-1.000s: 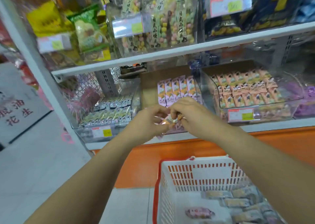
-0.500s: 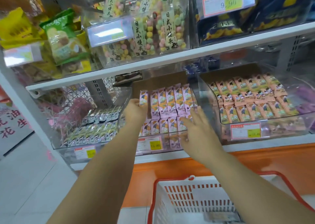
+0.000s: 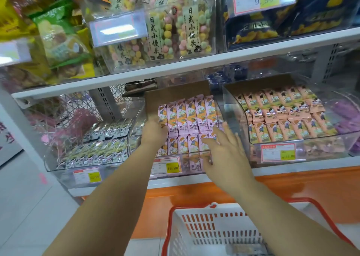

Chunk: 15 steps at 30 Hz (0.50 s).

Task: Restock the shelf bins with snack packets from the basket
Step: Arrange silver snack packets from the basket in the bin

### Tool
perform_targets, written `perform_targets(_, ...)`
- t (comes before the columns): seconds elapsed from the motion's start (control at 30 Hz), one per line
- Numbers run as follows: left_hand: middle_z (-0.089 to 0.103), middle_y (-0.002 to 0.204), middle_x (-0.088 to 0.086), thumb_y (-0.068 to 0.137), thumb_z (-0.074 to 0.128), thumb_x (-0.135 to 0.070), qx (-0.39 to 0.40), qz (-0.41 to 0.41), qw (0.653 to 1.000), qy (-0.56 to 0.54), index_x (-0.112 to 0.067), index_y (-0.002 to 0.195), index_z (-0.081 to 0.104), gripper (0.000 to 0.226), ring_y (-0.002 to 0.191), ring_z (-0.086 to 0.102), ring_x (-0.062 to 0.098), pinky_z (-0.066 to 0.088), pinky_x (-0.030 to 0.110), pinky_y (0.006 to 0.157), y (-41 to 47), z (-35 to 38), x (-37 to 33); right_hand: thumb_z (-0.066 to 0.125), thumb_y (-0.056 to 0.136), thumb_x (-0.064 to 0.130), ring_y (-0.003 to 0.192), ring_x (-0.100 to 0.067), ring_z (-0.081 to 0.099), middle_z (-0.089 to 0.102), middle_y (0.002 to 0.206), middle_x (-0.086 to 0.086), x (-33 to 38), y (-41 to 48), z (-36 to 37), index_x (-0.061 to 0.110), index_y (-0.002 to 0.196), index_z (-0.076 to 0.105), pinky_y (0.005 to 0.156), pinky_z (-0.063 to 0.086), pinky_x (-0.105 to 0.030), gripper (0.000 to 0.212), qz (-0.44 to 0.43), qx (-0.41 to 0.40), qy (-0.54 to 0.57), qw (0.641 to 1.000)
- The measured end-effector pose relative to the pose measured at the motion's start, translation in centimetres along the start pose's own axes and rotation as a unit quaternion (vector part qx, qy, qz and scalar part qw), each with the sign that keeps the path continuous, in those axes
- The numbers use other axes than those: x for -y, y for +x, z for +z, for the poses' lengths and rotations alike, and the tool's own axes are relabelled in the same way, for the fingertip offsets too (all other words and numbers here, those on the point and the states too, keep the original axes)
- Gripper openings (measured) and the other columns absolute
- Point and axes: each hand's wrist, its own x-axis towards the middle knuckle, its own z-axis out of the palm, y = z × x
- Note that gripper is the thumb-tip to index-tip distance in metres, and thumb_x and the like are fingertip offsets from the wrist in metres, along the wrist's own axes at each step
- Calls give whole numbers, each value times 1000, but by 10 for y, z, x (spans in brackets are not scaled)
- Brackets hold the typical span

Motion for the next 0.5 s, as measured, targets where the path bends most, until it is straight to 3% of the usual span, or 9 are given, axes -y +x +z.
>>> perform_targets(0.07, 53, 128, 15, 98, 47, -18, -17, 30, 999, 7, -10, 140, 38, 44, 84, 59, 25, 49, 29, 72, -16, -7, -2, 58, 90, 24, 146, -25, 13, 36, 150, -4, -2, -6, 2, 24, 130, 55, 117, 9, -43, 39, -30, -71, 30, 997)
perform_targets(0.1, 46, 137, 12, 98, 47, -17, -41, 62, 997, -10, -13, 143, 36, 46, 99, 59, 25, 45, 25, 82, -27, -9, -2, 61, 87, 17, 138, -26, 32, 50, 138, -5, -4, -10, 4, 21, 119, 63, 114, 23, -45, 32, -61, -109, 47, 991)
perform_targets(0.17, 44, 138, 4, 97, 47, -14, -102, 167, 979, -57, -18, 139, 43, 43, 113, 52, 18, 35, 17, 87, -60, -12, 4, 59, 81, 10, 105, -23, 59, 66, 104, -1, -8, -23, 11, 17, 98, 69, 90, 50, -39, 21, -130, -150, 72, 977)
perform_targets(0.2, 48, 132, 1, 96, 46, -14, -124, 216, 966, -75, -19, 134, 48, 39, 112, 52, 15, 38, 20, 88, -78, -12, 11, 58, 78, 11, 89, -21, 62, 67, 91, 1, -10, -32, 17, 16, 92, 69, 76, 53, -33, 18, -152, -146, 69, 975)
perform_targets(0.27, 56, 120, -1, 93, 44, -15, -135, 266, 950, -92, -19, 124, 56, 34, 102, 55, 11, 46, 29, 81, -112, -4, 33, 55, 77, 17, 72, -21, 65, 68, 79, 2, -16, -53, 31, 18, 86, 69, 61, 52, -28, 17, -153, -71, 50, 984)
perform_targets(0.3, 58, 115, -1, 91, 44, -15, -128, 267, 951, -86, -18, 120, 59, 32, 97, 55, 10, 47, 29, 76, -126, 3, 47, 53, 79, 19, 73, -22, 66, 70, 82, 2, -21, -64, 42, 19, 89, 69, 61, 53, -29, 19, -134, -6, 40, 990)
perform_targets(0.4, 63, 109, -4, 89, 47, -13, -81, 231, 968, -53, -19, 111, 64, 28, 92, 58, 15, 45, 26, 71, -160, 35, 92, 46, 90, 24, 92, -21, 65, 69, 105, 2, -53, -97, 84, 24, 107, 65, 80, 53, -33, 25, -35, 186, -5, 982)
perform_targets(0.5, 62, 110, -4, 83, 50, -12, -23, 222, 975, -9, -21, 108, 65, 31, 95, 60, 18, 46, 27, 74, -182, 68, 132, 48, 93, 24, 95, -16, 63, 67, 111, 3, -81, -124, 117, 27, 113, 61, 82, 49, -26, 24, 48, 290, -10, 956)
